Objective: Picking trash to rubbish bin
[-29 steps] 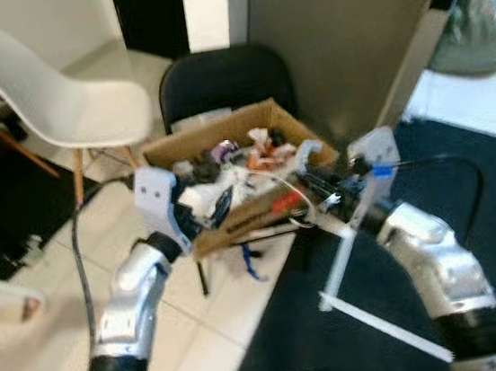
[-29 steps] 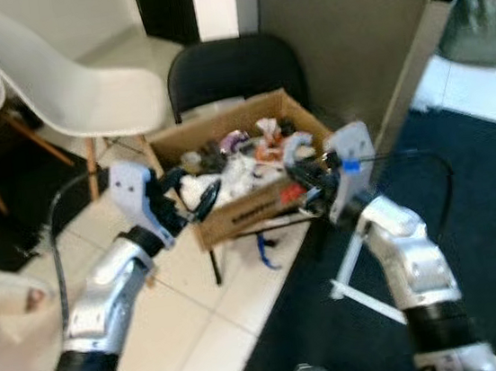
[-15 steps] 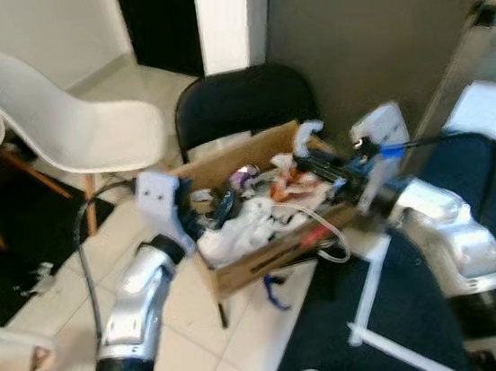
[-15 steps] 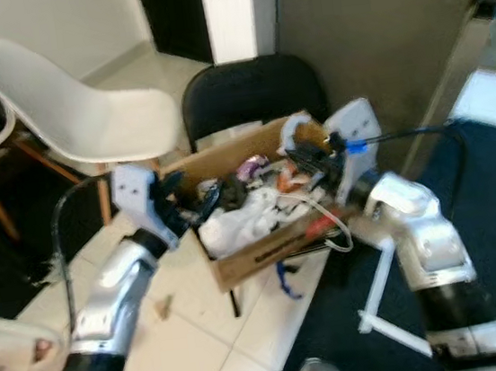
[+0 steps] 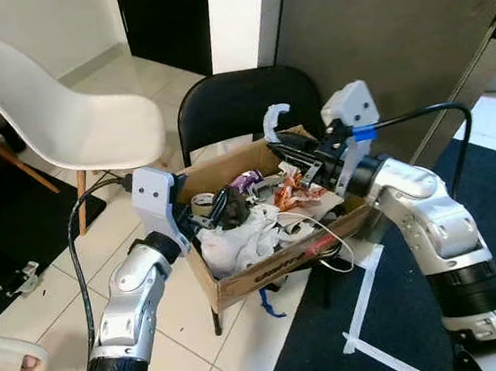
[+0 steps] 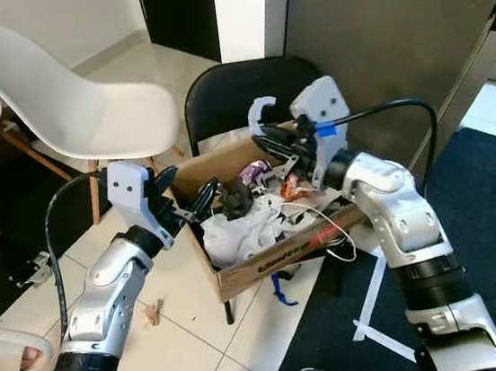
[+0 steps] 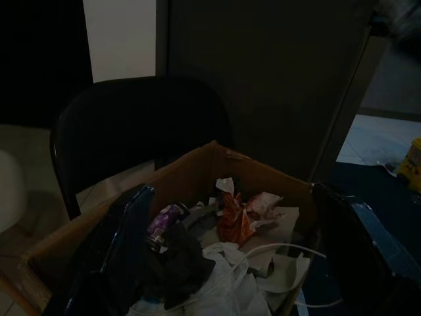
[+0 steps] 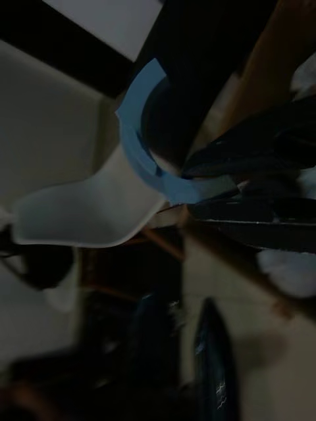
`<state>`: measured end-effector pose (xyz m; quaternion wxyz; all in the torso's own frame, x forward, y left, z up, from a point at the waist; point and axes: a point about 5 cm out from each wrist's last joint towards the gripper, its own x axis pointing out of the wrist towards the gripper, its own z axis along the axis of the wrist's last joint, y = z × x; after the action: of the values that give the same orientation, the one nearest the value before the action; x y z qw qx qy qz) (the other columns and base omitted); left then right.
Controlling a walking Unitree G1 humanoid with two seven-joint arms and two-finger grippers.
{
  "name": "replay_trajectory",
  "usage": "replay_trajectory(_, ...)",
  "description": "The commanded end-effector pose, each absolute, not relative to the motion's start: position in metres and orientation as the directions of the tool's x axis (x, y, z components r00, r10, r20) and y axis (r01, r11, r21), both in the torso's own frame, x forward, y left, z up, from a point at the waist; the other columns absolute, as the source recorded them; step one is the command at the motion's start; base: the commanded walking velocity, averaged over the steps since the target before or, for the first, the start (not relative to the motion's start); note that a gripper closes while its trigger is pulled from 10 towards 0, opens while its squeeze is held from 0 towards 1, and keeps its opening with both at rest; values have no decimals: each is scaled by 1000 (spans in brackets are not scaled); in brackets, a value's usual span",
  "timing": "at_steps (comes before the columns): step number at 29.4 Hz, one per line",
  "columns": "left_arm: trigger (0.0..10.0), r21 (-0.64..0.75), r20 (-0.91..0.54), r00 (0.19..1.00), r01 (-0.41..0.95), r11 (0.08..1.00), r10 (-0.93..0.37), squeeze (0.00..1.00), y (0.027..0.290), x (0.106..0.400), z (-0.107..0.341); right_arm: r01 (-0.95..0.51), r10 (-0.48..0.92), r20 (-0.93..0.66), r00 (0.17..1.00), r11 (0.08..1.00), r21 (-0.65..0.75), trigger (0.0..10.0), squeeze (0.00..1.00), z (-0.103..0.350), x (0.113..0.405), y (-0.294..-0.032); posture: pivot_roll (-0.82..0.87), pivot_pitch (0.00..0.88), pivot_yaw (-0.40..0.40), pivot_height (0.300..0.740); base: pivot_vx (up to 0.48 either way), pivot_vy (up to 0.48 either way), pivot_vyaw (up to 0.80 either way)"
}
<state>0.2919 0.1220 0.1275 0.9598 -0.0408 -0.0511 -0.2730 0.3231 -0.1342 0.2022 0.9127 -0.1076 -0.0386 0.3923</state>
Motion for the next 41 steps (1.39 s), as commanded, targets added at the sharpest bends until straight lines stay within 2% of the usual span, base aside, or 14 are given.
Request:
replay_trajectory(1,10000,-39,114,845,530,847,-523,0,120,290,127,-703,709,-78,701,669,-243,10000,0,197,327,-135,-44,0,-62,740,0,0,0)
replay_trajectory(2,10000,-39,110,847,527,849,-521,0,121,288,125,-703,689,-171,704,642,-307,10000,0,193,332,-131,-41,0,-66,740,0,0,0)
replay_trajectory(5,10000,-40,100,848,526,850,-520,0,122,287,123,-709,666,-253,702,622,-331,10000,0,188,337,-127,-38,0,-70,740,0,0,0)
replay_trajectory(13,10000,-28,55,864,502,865,-500,0,136,280,116,-691,622,-301,723,637,-343,10000,0,189,355,-102,-14,0,-89,740,0,0,0)
replay_trajectory(18,10000,3,4,885,466,885,-466,0,158,272,111,-654,566,-328,756,667,-356,10000,0,187,370,-87,1,0,-104,740,0,0,0)
replay_trajectory(21,10000,38,-32,911,413,910,-412,0,183,269,109,-635,535,-345,771,682,-362,10000,0,185,377,-80,12,0,-116,740,0,0,0)
replay_trajectory(23,10000,41,-36,917,398,917,-397,0,189,268,109,-630,527,-348,775,684,-366,10000,0,185,379,-79,12,0,-116,740,0,0,0)
replay_trajectory(24,10000,65,-42,926,376,924,-374,0,204,264,114,-606,499,-345,795,684,-406,10000,0,184,384,-77,21,0,-125,740,0,0,0)
replay_trajectory(29,10000,85,-38,933,359,929,-357,0,214,259,120,-564,455,-334,826,690,-455,10000,0,184,391,-79,31,0,-137,740,0,0,0)
replay_trajectory(35,10000,97,-30,935,354,930,-353,0,217,255,125,-492,395,-296,870,656,-572,10000,0,189,398,-81,35,0,-153,740,0,0,0)
replay_trajectory(38,10000,97,-26,934,357,929,-357,0,215,255,126,-480,384,-291,877,656,-583,10000,0,189,400,-82,31,0,-153,740,0,0,0)
replay_trajectory(39,10000,95,-24,933,360,928,-359,0,213,255,127,-478,382,-289,878,664,-575,10000,765,189,400,-83,30,0,-155,740,0,0,0)
replay_trajectory(40,10000,93,-22,932,362,928,-361,0,212,255,127,-477,381,-288,879,670,-570,10000,765,189,401,-84,30,0,-155,740,0,0,0)
replay_trajectory(41,10000,91,-20,931,366,926,-366,0,210,255,128,-475,381,-285,880,676,-564,10000,1000,189,402,-84,30,0,-155,740,0,0,0)
